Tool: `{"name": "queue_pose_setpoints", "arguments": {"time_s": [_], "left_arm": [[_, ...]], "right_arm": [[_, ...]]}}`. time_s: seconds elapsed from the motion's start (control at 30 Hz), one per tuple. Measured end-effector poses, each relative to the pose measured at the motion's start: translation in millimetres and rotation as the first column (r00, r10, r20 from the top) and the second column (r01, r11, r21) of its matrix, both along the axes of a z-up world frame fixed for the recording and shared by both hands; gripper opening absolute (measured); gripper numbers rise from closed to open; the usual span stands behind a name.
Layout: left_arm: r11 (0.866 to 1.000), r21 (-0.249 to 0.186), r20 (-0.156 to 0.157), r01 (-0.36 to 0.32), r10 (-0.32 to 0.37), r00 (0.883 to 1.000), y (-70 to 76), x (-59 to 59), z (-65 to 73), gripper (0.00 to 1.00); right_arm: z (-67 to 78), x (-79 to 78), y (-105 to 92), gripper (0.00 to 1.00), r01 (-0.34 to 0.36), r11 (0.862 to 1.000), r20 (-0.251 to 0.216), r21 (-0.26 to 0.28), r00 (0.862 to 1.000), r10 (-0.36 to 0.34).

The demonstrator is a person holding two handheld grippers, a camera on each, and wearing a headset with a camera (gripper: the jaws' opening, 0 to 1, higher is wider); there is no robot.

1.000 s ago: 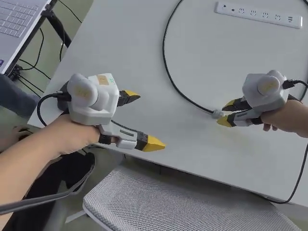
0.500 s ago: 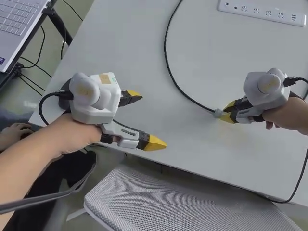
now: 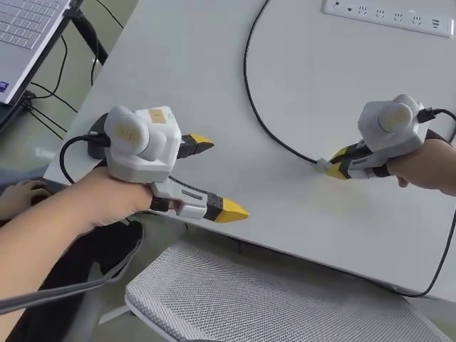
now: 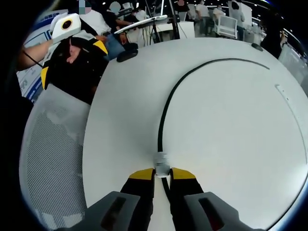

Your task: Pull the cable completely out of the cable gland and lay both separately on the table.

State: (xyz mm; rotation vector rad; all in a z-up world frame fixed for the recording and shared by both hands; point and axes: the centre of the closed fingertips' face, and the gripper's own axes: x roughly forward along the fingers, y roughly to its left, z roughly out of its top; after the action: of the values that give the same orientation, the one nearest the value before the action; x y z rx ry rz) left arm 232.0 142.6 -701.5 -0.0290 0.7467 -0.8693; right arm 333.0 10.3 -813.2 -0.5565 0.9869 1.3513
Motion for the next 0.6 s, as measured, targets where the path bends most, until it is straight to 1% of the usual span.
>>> {"name": "queue_pose_setpoints", "arguments": {"time_s": [0.03, 0.17, 0.27, 0.53, 0.6], "left_arm": [[1.000, -0.003, 0.000, 0.002, -0.002, 1.000, -1.2, 0.5, 0.3, 0.90], [1.000, -0.010, 0.008, 0.010, -0.010, 1.000, -5.8, 3.8, 2.9, 0.90], [1.000, -0.017, 0.016, 0.022, -0.021, 1.000, -8.9, 7.7, 5.0, 0.88], [0.998, -0.034, 0.036, 0.044, -0.043, 0.998, -18.4, 15.7, 11.6, 0.88], [0.998, -0.038, 0.047, 0.048, -0.046, 0.998, -21.2, 18.3, 14.4, 0.88]], "right_arm": [[2.2, -1.6, 0.2, 0.05, 0.009, 1.000, -0.012, 0.000, 1.000, -0.009], [12.3, -7.1, 2.7, 0.05, 0.011, 1.000, -0.026, 0.012, 1.000, -0.010], [20.4, -9.5, 3.3, 0.05, -0.001, 1.000, -0.023, 0.012, 1.000, 0.001], [46.2, -14.6, 6.6, 0.05, -0.016, 0.999, -0.019, 0.034, 1.000, 0.017], [52.7, -16.2, 7.3, 0.05, -0.022, 0.999, -0.014, 0.038, 1.000, 0.023]]}}
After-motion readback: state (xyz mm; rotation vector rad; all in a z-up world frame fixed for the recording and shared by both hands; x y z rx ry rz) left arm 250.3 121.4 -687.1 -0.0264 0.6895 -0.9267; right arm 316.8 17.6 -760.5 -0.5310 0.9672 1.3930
